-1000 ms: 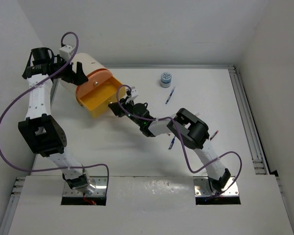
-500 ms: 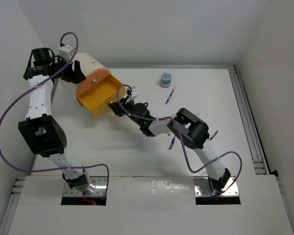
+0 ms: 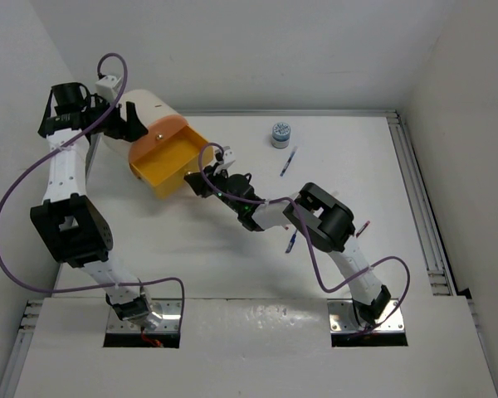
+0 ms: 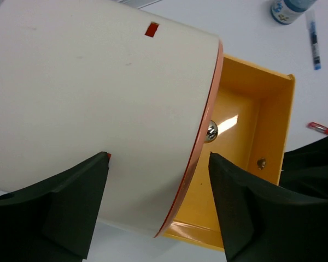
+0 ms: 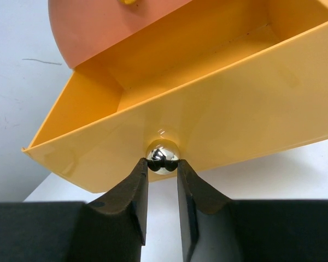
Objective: Sort the stationery into containers
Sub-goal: Close the drawer in the storage box, then pick up the stationery from the center of the board.
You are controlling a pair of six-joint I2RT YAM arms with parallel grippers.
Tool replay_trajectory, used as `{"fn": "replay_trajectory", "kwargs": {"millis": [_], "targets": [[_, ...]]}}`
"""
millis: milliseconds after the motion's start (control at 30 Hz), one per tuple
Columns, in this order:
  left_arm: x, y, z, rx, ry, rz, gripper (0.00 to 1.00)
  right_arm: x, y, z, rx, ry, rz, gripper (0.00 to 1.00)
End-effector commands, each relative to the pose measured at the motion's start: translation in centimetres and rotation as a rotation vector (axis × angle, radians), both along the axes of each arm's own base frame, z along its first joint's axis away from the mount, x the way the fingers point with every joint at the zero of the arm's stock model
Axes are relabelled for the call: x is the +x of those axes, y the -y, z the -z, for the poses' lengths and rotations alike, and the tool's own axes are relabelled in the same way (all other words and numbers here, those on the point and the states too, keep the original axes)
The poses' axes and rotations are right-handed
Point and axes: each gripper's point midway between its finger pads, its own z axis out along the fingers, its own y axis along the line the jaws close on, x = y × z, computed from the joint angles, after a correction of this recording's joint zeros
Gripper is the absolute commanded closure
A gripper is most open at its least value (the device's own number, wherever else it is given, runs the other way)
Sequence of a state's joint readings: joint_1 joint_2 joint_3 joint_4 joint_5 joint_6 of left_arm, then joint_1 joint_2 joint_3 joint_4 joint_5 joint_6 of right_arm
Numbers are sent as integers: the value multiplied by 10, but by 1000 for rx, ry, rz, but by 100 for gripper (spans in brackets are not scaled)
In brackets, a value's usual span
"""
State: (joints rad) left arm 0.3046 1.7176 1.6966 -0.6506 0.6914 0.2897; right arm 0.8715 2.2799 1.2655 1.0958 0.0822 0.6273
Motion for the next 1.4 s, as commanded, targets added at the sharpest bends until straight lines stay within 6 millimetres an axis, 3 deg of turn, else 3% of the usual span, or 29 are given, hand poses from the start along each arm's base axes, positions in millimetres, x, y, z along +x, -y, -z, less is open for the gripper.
{"fn": "replay_trajectory", "kwargs": {"millis": [0,67,233,400,600,667,733,800,867,1000,1067,1100,1133,1200,1367], "targets": [[-3,8,9,-118,-55,26,18,-5,2,-24,19,43,-22,75],[-4,10,3,-149,-46,42,17,-5,2,-25,21,45,-27,57],[0,9,-7,-196,-36,42,19,-2,0,-36,34,65,-34,47],[2,8,-8,-217,-39,38,19,-1,4,-46,38,84,-48,43],[5,5,-12,-218,-29,12,19,-5,30,-54,-5,103,-70,46],[6,4,-12,-219,-27,9,20,-6,47,-50,-40,83,-71,49],[7,6,-13,-228,-27,10,20,-9,65,-32,-89,50,-81,52],[6,7,-15,-240,-28,11,20,-13,79,-39,-97,59,-88,53],[6,8,-19,-238,-16,13,21,-7,105,-38,-117,50,-52,54],[3,9,-25,-231,-2,12,21,26,169,-32,-210,49,79,59],[2,9,-23,-227,-3,11,21,44,190,-33,-269,52,139,59],[1,9,-22,-229,-6,12,20,56,212,-19,-342,2,172,57],[1,9,-21,-227,-9,12,20,72,219,-33,-344,9,195,55],[0,9,-20,-220,-10,14,20,99,241,-38,-382,-19,229,44],[1,8,-18,-217,-11,15,21,136,279,-36,-479,-77,290,5]]}}
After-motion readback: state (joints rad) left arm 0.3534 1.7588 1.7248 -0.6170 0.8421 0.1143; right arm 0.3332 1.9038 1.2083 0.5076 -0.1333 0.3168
